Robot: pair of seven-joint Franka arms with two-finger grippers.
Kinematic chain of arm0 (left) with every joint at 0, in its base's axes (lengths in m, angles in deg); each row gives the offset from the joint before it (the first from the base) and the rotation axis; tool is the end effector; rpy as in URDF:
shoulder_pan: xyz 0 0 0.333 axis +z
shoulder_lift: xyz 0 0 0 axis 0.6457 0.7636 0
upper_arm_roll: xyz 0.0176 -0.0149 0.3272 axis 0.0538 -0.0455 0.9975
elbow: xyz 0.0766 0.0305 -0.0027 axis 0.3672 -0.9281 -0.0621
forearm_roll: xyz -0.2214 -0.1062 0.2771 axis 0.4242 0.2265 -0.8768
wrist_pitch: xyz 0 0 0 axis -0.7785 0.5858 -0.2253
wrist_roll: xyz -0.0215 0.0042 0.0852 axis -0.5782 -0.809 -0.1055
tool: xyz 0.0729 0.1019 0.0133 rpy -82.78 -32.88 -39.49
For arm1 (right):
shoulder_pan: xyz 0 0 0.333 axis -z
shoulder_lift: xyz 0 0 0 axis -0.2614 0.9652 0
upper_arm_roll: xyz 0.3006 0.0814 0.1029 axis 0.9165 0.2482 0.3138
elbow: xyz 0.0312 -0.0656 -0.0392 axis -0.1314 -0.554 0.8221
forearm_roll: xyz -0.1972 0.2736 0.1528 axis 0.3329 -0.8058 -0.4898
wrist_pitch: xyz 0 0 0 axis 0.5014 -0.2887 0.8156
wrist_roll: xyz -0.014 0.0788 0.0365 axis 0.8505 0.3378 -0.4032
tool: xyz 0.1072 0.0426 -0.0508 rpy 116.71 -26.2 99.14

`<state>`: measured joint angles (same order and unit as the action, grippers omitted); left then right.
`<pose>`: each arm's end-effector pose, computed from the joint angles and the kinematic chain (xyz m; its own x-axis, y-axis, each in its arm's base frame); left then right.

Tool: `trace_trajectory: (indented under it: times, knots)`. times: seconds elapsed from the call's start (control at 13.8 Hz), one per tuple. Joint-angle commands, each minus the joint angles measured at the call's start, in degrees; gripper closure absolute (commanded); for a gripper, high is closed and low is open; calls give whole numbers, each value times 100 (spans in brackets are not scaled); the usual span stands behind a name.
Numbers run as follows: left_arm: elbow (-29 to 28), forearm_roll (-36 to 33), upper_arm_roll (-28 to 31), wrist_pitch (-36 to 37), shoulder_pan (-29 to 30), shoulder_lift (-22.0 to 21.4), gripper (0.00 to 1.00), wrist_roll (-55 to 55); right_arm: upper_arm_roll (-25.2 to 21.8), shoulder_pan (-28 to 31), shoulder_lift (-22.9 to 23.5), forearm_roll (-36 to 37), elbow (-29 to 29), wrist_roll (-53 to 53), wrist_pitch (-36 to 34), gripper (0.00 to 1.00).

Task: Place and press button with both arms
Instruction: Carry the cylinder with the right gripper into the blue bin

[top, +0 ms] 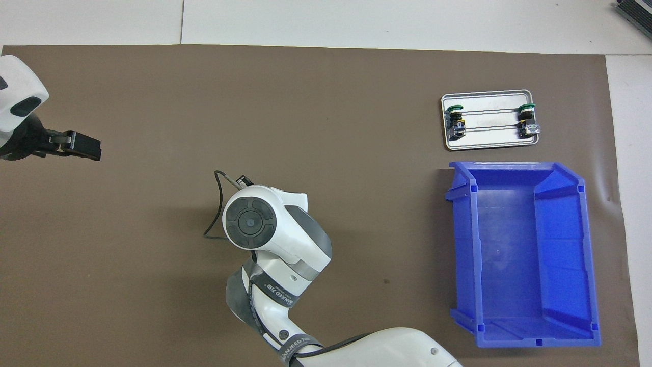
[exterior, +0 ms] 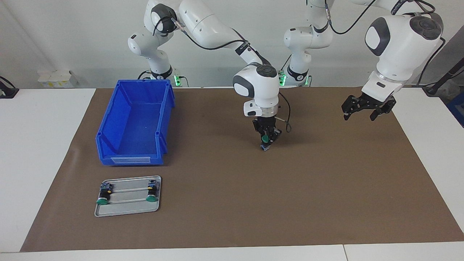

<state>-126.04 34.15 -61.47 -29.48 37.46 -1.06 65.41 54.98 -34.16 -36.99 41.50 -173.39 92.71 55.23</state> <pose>0.5590 -0.0210 0.5602 0.9920 -0.1248 0.0205 -0.1243 -0.9920 -0.0229 0.5074 0.5103 0.3379 0.6605 -0.7489 0.0529 -0.7241 -0.6541 -0.2186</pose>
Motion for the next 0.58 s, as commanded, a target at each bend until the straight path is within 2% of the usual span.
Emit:
trace_trajectory:
  times: [0.0,0.14,0.29,0.51]
  knots:
    - [-222,-107,39,-96,-14,-201,0,3,16,254,-114,-4,66,-589,-250,100]
    - [-222,-107,31,-96,-14,-210,0,3,16,605,-674,-13,22,-1360,-871,100]
    - [-222,-107,39,-96,-14,-210,0,3,16,1009,-1264,-39,-83,-2739,-1706,100]
    - [-222,-108,31,-96,-23,-219,0,3,7,1633,-1950,-39,-408,-4209,-2315,100]
